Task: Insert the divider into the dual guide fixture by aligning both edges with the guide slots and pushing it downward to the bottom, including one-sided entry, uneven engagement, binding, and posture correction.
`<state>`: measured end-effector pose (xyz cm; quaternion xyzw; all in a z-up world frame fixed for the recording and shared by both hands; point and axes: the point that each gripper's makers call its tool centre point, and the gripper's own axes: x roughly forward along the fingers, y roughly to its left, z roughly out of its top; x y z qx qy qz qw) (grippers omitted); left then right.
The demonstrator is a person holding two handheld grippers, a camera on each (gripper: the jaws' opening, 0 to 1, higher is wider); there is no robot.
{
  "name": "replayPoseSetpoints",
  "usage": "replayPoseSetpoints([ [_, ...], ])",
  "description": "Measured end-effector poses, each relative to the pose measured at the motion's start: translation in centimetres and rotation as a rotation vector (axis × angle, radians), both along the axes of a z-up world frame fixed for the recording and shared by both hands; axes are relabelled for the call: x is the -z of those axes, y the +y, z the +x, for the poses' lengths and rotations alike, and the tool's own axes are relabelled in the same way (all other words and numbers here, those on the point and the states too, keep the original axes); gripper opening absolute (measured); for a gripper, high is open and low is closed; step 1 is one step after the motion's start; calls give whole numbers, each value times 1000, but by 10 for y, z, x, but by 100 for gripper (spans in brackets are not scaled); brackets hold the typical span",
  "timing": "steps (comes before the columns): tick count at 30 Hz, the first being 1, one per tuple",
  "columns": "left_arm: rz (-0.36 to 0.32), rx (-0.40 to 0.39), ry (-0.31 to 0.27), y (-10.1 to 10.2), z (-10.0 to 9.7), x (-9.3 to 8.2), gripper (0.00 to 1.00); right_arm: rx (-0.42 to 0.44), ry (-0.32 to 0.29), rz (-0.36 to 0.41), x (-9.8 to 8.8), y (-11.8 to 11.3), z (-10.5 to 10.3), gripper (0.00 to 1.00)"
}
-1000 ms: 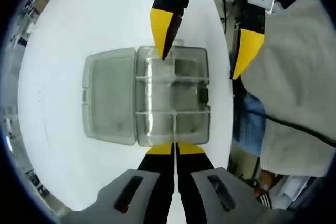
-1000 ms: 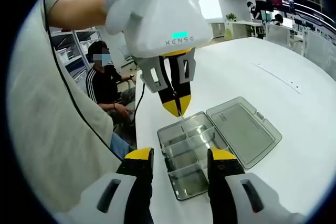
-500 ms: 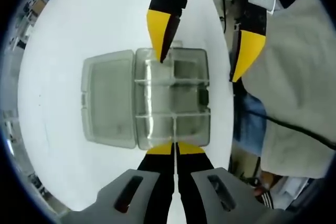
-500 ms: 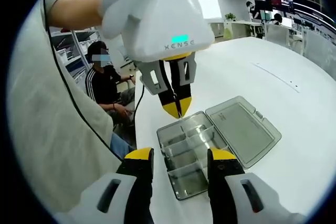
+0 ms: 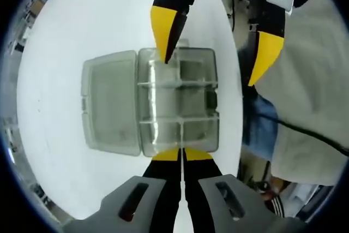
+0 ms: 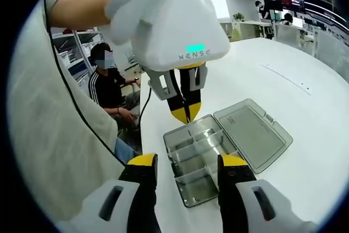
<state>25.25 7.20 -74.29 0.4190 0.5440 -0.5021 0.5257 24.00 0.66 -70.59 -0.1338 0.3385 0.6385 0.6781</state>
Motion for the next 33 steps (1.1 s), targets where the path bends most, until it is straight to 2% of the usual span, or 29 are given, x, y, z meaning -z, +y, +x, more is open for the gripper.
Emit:
replayPoseSetpoints([
  [15,3,-16,0,1,-2,10,0,5,3,-4,-1,-3,-4,43],
  [26,30,10,-21,-1,-3,19,0,4,-1,-6,-1,-4,-6,43],
  [33,33,1,-18,-1,-3,24,0,6,2,-4,-2,-6,-7,43],
])
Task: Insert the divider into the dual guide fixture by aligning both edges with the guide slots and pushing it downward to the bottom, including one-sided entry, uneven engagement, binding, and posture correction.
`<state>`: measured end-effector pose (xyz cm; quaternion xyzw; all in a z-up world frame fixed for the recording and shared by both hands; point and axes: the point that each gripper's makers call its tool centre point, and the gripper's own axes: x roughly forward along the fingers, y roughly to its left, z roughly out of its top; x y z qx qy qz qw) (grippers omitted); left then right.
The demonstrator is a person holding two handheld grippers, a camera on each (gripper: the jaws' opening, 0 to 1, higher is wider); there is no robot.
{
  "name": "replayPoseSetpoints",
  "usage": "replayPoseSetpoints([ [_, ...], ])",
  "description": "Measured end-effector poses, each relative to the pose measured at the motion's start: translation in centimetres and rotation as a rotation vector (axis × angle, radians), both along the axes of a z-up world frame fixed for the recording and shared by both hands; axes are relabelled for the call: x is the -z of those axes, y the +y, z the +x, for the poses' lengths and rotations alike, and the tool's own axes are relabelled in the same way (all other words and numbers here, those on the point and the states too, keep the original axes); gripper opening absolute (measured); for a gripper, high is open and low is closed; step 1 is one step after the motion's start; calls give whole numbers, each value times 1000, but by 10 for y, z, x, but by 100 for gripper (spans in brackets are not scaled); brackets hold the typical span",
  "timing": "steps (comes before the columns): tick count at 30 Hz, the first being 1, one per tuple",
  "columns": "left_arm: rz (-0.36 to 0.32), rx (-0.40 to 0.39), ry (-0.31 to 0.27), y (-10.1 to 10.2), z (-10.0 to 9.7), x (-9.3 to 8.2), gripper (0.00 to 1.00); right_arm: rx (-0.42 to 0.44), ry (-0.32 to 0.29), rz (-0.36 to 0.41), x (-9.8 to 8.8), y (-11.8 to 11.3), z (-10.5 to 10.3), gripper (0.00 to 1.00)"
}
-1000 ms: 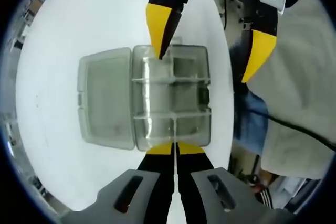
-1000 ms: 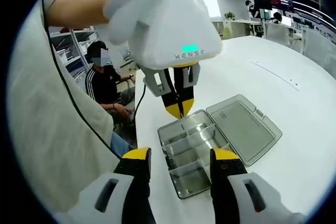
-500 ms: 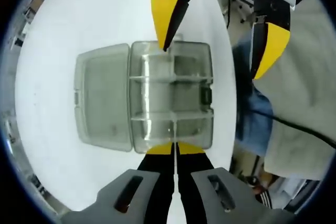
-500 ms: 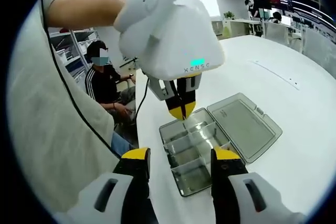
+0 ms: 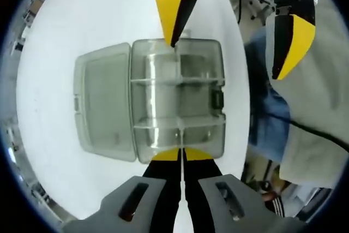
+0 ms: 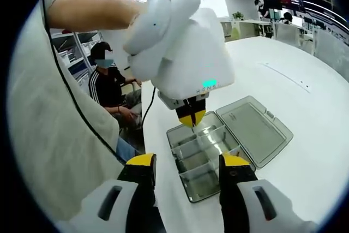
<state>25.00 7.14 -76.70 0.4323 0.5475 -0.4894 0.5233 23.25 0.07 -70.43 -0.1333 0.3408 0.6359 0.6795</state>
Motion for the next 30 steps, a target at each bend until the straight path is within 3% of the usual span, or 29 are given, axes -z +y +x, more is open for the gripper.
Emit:
replayPoseSetpoints([
  [30,27,-25,13,0,-1,15,0,4,2,-5,1,-4,-1,43],
])
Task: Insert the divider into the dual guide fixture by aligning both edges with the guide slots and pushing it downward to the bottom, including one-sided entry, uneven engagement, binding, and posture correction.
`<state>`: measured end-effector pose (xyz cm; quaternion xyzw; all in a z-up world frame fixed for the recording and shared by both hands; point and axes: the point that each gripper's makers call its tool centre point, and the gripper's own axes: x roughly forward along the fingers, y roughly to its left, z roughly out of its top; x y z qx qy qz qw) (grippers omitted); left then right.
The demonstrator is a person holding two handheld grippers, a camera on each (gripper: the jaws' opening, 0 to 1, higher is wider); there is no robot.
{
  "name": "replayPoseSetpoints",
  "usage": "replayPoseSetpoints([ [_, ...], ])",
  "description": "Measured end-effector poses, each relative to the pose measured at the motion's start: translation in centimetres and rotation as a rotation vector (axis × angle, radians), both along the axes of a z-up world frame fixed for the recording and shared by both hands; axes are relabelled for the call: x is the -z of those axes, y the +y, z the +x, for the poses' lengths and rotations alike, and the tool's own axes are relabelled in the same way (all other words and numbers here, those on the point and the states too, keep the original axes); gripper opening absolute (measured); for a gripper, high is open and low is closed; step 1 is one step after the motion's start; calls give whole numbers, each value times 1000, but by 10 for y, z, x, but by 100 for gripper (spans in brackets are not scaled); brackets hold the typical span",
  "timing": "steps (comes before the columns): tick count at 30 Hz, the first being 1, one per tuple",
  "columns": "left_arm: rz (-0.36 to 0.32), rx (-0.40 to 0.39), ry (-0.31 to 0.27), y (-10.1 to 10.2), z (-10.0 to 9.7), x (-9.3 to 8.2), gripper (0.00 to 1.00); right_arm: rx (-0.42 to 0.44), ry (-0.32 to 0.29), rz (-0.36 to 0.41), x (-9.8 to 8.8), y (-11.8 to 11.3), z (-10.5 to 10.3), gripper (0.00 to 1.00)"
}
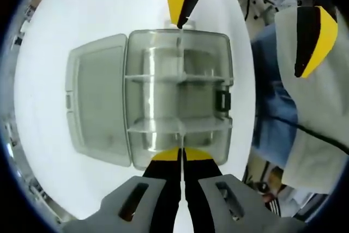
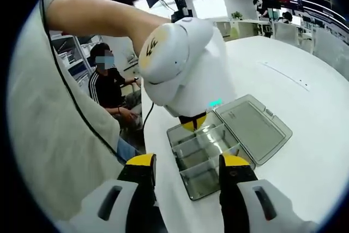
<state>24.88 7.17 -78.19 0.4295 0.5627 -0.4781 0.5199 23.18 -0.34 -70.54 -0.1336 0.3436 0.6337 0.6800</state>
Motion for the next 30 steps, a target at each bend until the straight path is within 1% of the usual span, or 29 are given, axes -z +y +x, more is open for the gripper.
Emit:
replayPoseSetpoints([
  [13,5,-12,-1,0,0,1,0,0,0,1,-2,2,-1,43],
  [18,11,-8,-8,0,-1,1,0,1,-4,0,-2,1,-2,43],
  [24,5,-22,-13,0,0,1,0,4,-5,1,-2,1,-2,43],
  [30,6,-16,-29,0,-1,1,0,7,-5,-2,-1,0,-3,43],
])
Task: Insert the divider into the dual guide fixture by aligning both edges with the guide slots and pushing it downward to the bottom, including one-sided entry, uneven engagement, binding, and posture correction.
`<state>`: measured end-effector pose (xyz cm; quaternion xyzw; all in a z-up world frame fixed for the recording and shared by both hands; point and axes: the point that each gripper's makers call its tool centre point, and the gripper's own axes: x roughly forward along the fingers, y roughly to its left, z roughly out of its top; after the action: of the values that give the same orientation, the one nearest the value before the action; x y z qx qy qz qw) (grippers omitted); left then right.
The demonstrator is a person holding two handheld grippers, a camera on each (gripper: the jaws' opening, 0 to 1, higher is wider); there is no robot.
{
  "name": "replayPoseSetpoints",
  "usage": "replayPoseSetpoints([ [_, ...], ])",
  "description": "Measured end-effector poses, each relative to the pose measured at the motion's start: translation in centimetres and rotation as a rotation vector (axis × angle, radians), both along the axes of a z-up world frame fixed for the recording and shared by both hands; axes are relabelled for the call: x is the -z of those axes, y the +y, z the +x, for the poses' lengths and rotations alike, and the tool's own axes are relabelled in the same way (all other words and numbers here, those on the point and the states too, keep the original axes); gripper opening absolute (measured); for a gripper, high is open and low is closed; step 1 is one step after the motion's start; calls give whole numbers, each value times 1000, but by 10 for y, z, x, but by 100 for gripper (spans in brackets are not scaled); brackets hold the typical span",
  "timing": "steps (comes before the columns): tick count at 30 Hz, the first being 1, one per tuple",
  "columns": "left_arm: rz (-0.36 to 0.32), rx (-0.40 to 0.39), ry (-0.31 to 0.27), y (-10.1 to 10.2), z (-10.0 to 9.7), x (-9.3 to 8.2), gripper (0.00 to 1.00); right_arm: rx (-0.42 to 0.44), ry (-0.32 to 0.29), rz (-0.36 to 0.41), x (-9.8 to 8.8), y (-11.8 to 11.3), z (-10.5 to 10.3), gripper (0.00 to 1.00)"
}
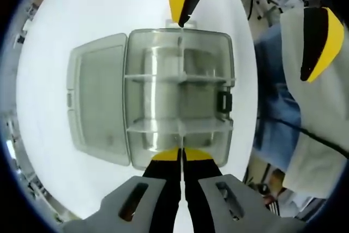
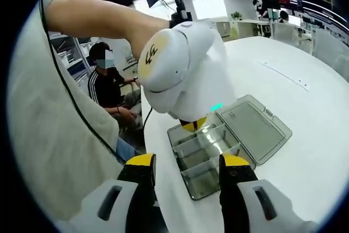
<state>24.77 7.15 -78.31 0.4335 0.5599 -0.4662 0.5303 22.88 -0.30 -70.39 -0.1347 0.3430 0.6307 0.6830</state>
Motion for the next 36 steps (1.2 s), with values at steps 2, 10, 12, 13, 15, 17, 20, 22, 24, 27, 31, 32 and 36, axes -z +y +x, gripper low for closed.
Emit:
replayPoseSetpoints([
  [2,-6,-4,-2,0,0,0,0,0,0,-1,0,0,-1,43],
  [10,-41,-17,-20,0,0,1,0,10,-8,1,-2,-2,2,43],
  [12,-47,-18,-23,0,0,1,0,13,-8,1,-3,-3,3,43],
  [13,-49,-18,-24,0,0,2,0,14,-9,1,-3,-3,2,43],
  [15,-53,-22,-26,0,0,2,0,15,-9,2,-3,-3,3,43],
  [17,-55,-24,-28,-1,0,3,0,16,-9,1,-3,-3,2,43],
  [20,-55,-25,-33,-1,0,3,0,16,-9,0,-2,-4,1,43],
  [22,-55,-25,-34,-1,0,4,0,16,-8,-1,-1,-4,0,43],
  [24,-56,-28,-35,-1,0,5,0,17,-8,-1,-1,-5,0,43],
  [27,-60,-30,-37,-1,0,6,0,20,-8,-2,-1,-6,0,43],
  [31,-62,-36,-38,-1,1,8,0,22,-7,-5,-1,-8,-1,43],
  [32,-64,-36,-39,-1,1,8,0,23,-7,-5,-1,-8,-1,43],
  [36,-73,-45,-40,-1,0,10,0,27,-5,-8,0,-10,-1,43],
])
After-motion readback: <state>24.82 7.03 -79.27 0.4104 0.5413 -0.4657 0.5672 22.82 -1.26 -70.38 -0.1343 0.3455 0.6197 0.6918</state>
